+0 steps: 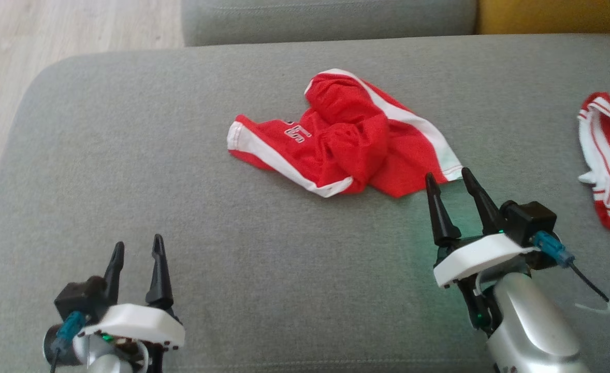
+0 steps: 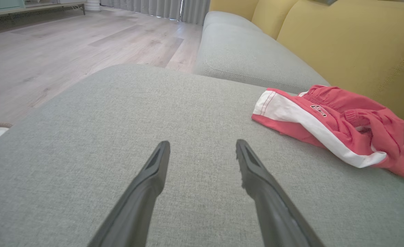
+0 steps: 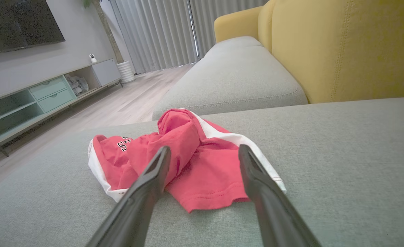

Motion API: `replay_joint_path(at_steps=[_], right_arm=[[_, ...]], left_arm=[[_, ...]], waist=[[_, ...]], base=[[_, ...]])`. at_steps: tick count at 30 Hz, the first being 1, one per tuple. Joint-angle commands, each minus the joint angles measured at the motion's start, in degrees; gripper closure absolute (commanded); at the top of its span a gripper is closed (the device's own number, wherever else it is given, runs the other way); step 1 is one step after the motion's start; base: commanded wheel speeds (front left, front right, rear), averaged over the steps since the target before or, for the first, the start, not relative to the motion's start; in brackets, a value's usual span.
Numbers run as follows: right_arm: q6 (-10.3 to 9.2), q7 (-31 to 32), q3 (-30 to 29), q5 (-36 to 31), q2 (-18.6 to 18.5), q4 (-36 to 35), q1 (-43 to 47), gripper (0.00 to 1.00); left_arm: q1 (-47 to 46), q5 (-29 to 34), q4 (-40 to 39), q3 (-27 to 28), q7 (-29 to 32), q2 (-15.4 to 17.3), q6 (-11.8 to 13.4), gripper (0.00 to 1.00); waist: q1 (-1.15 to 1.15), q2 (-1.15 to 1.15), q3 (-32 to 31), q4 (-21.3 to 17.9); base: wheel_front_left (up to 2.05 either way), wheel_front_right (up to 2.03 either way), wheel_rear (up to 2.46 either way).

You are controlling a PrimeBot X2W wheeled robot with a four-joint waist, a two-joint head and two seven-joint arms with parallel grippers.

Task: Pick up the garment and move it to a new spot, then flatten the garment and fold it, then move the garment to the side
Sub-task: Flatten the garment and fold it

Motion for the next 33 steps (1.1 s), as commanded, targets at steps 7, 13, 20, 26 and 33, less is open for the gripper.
replay_joint_path(at_steps=[7, 13, 20, 26, 33], right_arm=[[0.37, -0.6, -6.4, -2.9, 0.6, 3.2, -4.3, 0.0], [0.37, -0.5, -13.7, -7.5, 0.6, 8.6, -8.8, 0.0], [0.37, 0.9, -19.3, -13.1, 0.6, 15.4, -13.9, 0.0], [0.37, 4.2, -21.8, -16.5, 0.6, 21.1, -15.4, 0.86], [0.37, 1.4, -21.0, -18.8, 0.3, 18.7, -18.6, 1.0]], left_arm=[[-3.5, -1.8, -1.8, 0.0, -0.3, 0.5, 0.0, 0.0], [-5.2, -1.6, -2.2, -0.4, -0.3, 0.5, -0.6, 0.0], [-7.3, -1.9, -2.2, -1.3, -0.3, 0.5, -1.1, 0.0], [-8.1, -2.5, -2.1, -1.8, -0.3, 0.5, -0.9, 0.0], [-7.2, -3.0, -1.5, -1.9, -0.3, 0.5, -0.7, 0.0]], waist=[[0.0, 0.0, 2.9, 2.9], [0.0, 0.0, 6.4, 4.8], [0.0, 0.0, 9.3, 6.7], [0.0, 0.0, 9.3, 7.4], [0.0, 0.0, 6.9, 7.2]], base=[[0.0, 0.0, 0.0], [0.0, 0.0, 0.0], [0.0, 0.0, 0.0], [0.0, 0.0, 0.0], [0.0, 0.0, 0.0]])
